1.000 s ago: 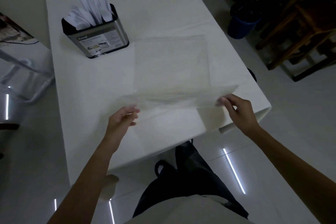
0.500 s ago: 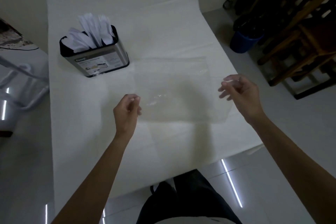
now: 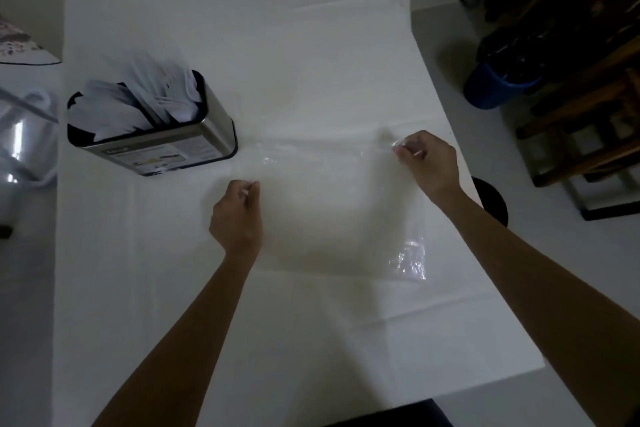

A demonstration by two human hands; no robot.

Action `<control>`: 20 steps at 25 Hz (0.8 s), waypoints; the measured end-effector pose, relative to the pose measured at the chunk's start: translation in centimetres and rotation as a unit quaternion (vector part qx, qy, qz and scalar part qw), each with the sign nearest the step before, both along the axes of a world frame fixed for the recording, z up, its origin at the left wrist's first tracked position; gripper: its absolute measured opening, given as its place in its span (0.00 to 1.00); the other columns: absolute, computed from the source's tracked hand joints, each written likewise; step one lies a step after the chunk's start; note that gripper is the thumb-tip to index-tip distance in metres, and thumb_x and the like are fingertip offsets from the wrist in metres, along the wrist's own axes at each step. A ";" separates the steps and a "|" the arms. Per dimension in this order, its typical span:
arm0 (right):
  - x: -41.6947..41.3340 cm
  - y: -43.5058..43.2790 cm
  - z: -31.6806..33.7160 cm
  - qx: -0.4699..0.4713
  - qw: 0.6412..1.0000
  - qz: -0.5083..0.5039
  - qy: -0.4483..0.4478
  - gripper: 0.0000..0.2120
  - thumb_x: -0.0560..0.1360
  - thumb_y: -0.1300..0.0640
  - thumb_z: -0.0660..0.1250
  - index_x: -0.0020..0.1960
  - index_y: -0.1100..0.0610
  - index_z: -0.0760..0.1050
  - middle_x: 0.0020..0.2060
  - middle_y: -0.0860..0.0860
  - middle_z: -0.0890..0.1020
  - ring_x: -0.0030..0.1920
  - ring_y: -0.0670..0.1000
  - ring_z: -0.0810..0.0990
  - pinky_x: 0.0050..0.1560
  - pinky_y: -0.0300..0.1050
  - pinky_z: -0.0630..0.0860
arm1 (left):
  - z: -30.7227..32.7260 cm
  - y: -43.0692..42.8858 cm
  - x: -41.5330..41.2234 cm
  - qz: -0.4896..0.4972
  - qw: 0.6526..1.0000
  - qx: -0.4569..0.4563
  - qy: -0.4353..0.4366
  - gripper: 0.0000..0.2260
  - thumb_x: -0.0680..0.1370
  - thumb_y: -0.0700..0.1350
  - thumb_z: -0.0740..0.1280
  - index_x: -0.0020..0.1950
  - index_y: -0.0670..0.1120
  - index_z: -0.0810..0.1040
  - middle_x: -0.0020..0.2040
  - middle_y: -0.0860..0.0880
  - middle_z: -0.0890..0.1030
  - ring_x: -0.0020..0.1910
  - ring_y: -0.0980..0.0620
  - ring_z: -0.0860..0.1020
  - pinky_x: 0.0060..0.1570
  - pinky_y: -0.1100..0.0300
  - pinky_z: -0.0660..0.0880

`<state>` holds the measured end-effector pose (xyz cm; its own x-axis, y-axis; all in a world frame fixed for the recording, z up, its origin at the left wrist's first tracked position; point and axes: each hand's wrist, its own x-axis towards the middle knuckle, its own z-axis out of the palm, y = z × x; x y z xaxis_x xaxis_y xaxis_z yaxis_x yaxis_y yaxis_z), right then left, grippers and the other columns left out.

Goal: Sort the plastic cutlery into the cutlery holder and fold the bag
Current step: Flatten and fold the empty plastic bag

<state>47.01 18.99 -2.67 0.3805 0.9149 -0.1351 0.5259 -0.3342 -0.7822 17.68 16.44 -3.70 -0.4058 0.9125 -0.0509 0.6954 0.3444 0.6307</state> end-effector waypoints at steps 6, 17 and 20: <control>-0.3 1.1 -1.4 0.065 0.917 0.207 -0.336 0.17 0.75 0.47 0.64 0.58 0.58 0.74 0.55 0.56 0.77 0.56 0.57 0.74 0.51 0.51 0.69 | -0.7 0.5 0.6 0.010 0.998 -0.038 0.039 0.10 0.79 0.52 0.61 0.51 0.47 0.78 0.48 0.46 0.83 0.47 0.43 0.79 0.41 0.59 0.65; -6.1 3.2 -0.9 -0.051 0.877 0.326 -0.349 0.19 0.76 0.46 0.63 0.58 0.59 0.73 0.55 0.57 0.75 0.57 0.59 0.73 0.54 0.53 0.67 | 0.0 0.3 0.6 0.044 0.997 -0.055 -0.017 0.10 0.76 0.51 0.64 0.55 0.49 0.75 0.50 0.49 0.80 0.47 0.48 0.76 0.44 0.59 0.66; -6.4 3.6 -0.2 -0.070 0.887 0.336 -0.310 0.16 0.76 0.46 0.62 0.56 0.58 0.72 0.54 0.55 0.75 0.57 0.57 0.73 0.53 0.50 0.67 | -0.2 -0.7 -0.1 0.017 1.000 -0.011 -0.020 0.18 0.73 0.50 0.69 0.61 0.47 0.72 0.55 0.47 0.76 0.50 0.48 0.75 0.49 0.54 0.70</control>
